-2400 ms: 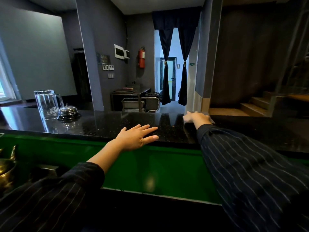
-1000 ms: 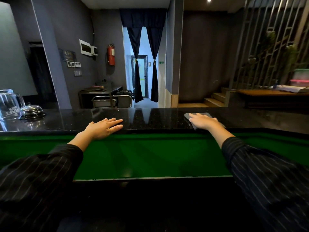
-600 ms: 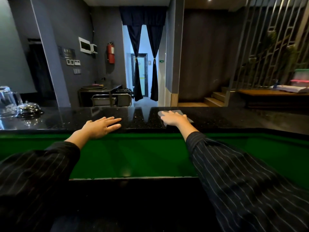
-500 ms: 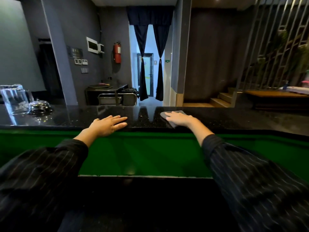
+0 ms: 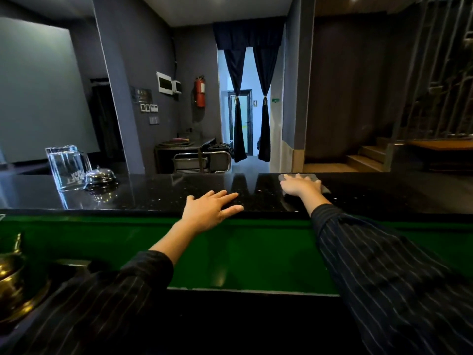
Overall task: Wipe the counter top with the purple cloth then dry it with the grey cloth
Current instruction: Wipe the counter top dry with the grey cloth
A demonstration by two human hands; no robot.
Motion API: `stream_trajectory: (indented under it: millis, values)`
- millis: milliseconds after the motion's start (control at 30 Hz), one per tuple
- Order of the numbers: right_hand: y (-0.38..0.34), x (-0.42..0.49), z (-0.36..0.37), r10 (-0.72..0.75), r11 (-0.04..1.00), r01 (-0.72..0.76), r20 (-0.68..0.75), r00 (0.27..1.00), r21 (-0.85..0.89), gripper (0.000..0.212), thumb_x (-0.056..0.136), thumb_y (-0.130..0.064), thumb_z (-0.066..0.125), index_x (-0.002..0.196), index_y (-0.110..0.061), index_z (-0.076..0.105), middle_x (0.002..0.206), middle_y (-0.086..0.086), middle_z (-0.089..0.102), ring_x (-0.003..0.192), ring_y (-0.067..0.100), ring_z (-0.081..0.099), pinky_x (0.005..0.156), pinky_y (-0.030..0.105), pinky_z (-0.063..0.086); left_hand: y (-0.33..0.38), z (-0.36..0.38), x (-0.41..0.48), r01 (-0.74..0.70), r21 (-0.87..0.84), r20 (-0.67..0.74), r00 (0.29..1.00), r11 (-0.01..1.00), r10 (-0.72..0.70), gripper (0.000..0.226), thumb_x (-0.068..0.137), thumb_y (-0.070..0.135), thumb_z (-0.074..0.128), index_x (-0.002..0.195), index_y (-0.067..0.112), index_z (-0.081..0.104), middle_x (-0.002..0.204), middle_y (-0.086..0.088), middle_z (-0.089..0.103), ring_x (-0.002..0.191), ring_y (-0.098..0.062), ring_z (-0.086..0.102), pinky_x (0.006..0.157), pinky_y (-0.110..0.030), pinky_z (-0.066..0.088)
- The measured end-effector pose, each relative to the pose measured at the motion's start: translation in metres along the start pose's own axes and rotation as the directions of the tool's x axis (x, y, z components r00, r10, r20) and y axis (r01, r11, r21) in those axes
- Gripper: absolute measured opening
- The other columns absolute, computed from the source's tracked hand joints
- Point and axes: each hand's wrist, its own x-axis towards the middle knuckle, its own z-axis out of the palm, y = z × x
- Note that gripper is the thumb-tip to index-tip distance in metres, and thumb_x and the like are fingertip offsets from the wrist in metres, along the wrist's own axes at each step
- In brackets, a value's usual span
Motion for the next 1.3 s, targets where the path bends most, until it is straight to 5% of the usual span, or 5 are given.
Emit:
stream_trajectory:
  millis: [333,533,800,1067,1300]
  values:
    - [-0.148,-0.022,0.02,-0.209,0.978,0.208,0.048,0.977,0.03,0.059,0.099,-0.056,0.024,0.154,-0.037,0.013,0.165,-0.001,0.007,0.151,0.03,0.005,0.119,0.059,0.003,-0.017,0.003,0.004,-0.154,-0.124,-0.134,0.981,0.98,0.137,0.117,0.065,0.085,0.044,0.148,0.009,0.011,0.153,-0.009,0.032,0.138,-0.026,0.036,0.109,-0.055,0.032]
    - [-0.147,-0.049,0.022,-0.254,0.965,0.251,0.036,0.967,0.078,0.037,0.1,-0.037,0.032,0.132,-0.039,0.051,0.16,-0.003,0.025,0.149,0.028,0.019,0.116,0.062,0.008,-0.071,-0.011,-0.017,-0.41,-0.091,-0.137,0.908,0.907,0.396,0.088,0.083,0.071,0.037,0.15,0.019,0.013,0.16,-0.002,0.01,0.148,-0.021,0.01,0.113,-0.056,0.021]
    - [-0.156,-0.038,0.031,-0.098,0.995,0.098,-0.002,0.995,0.034,0.053,0.102,-0.044,0.019,0.154,-0.035,0.02,0.164,-0.005,0.014,0.15,0.03,0.015,0.116,0.059,0.008,-0.254,-0.006,-0.063,-0.212,0.256,-0.259,0.925,0.943,0.279,0.094,0.078,0.078,-0.001,0.144,0.021,0.034,0.149,0.001,0.041,0.141,-0.018,0.032,0.113,-0.053,0.025]
    - [-0.199,0.007,0.037,0.055,0.998,-0.055,-0.029,0.998,0.003,0.056,0.1,-0.042,0.022,0.154,-0.029,0.018,0.164,0.005,0.013,0.149,0.034,0.012,0.116,0.057,0.005,-0.257,0.002,-0.057,-0.178,0.173,-0.396,0.888,0.969,0.234,0.087,0.08,0.079,0.005,0.12,0.024,0.06,0.115,0.004,0.066,0.101,-0.02,0.064,0.07,-0.033,0.055]
    - [-0.292,0.037,0.044,-0.038,0.999,0.038,0.015,0.999,-0.028,0.06,0.099,-0.045,0.029,0.155,-0.031,0.012,0.164,0.007,0.008,0.15,0.036,0.009,0.117,0.058,0.007,-0.261,0.0,-0.054,-0.173,0.181,-0.369,0.9,0.968,0.23,0.087,0.073,0.079,0.009,0.134,0.028,0.045,0.127,0.006,0.055,0.115,-0.017,0.052,0.086,-0.031,0.046]
